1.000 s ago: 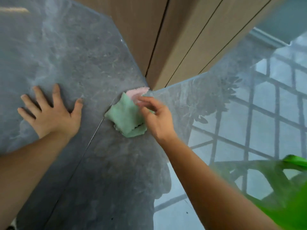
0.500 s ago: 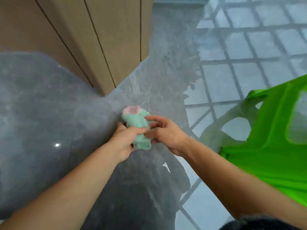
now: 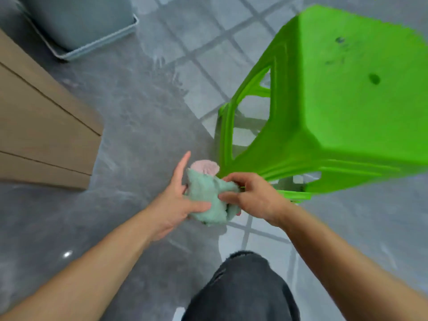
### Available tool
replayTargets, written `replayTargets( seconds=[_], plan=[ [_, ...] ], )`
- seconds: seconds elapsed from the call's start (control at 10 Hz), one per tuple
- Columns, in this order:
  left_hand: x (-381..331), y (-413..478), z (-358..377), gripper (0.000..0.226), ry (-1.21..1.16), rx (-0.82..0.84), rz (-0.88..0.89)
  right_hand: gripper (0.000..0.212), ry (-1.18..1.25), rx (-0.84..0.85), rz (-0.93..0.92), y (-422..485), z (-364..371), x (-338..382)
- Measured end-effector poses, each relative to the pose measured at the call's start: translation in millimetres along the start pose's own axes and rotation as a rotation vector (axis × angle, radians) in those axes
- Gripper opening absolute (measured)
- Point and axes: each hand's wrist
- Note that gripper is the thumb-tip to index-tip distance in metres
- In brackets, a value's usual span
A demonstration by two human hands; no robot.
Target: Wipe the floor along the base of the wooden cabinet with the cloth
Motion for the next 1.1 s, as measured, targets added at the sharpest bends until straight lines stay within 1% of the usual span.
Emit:
replayTargets(
  seconds=[0.1, 0.2, 0.3, 0.4, 0.5, 0.6, 0.7, 0.8, 0.9, 1.0, 1.1],
  plan=[
    [-72.5, -63.2, 43.5, 0.073, 0.232, 0.136, -0.02, 0.007, -0.179, 0.004, -0.003, -80.4, -39.3, 66.2],
    [-147.6, -101.3, 92.0, 0.06, 0.486, 0.074, 0.01, 0.006, -0.294, -0.07, -0.037, -143.1, -87.9, 121.7],
    [-202.3, -91.8, 143.7, 0.058, 0.604, -0.028, 0.056, 0.004, -0.164, -0.243, -0.009, -163.5, -146.1, 150.5],
    [-218.0, -41.6, 198.7, 0.031, 0.292, 0.016, -0.017, 0.008, -0.03, -0.449, 0.046, -136.7, -200.7, 140.0],
    [-187.8, 30.1, 238.9, 0.019, 0.116, -0.111, -0.118, 0.015, -0.015, -0.607, 0.112, -83.0, -235.3, 91.0],
    [-149.8, 73.1, 253.0, 0.018, 0.121, -0.307, -0.106, 0.016, -0.15, -0.65, 0.107, -45.9, -240.0, 39.7],
    [-140.4, 80.4, 248.0, 0.035, 0.13, -0.341, -0.074, 0.017, -0.23, -0.692, -0.01, -38.4, -239.6, 20.9],
    [-149.1, 76.8, 241.8, 0.039, 0.192, -0.317, -0.114, 0.017, -0.267, -0.694, -0.061, -42.7, -239.0, 25.0],
    [-161.4, 72.5, 245.8, 0.032, 0.273, -0.305, -0.204, 0.02, -0.298, -0.578, -0.023, -49.6, -241.9, 40.8],
    [-182.7, 43.9, 244.5, 0.05, 0.345, -0.33, -0.225, 0.043, -0.39, -0.418, 0.079, -70.8, -253.0, 65.0],
    [-218.5, -24.2, 245.9, 0.053, 0.483, -0.386, -0.28, 0.05, -0.56, -0.352, 0.218, -125.1, -263.8, 102.8]
  ],
)
Point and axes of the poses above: each hand's wrist, its own y-axis towards the middle knuckle, its own z-axis out of the palm, x = y × z, and after that the axes turned 7 degrees about -y, right-handed
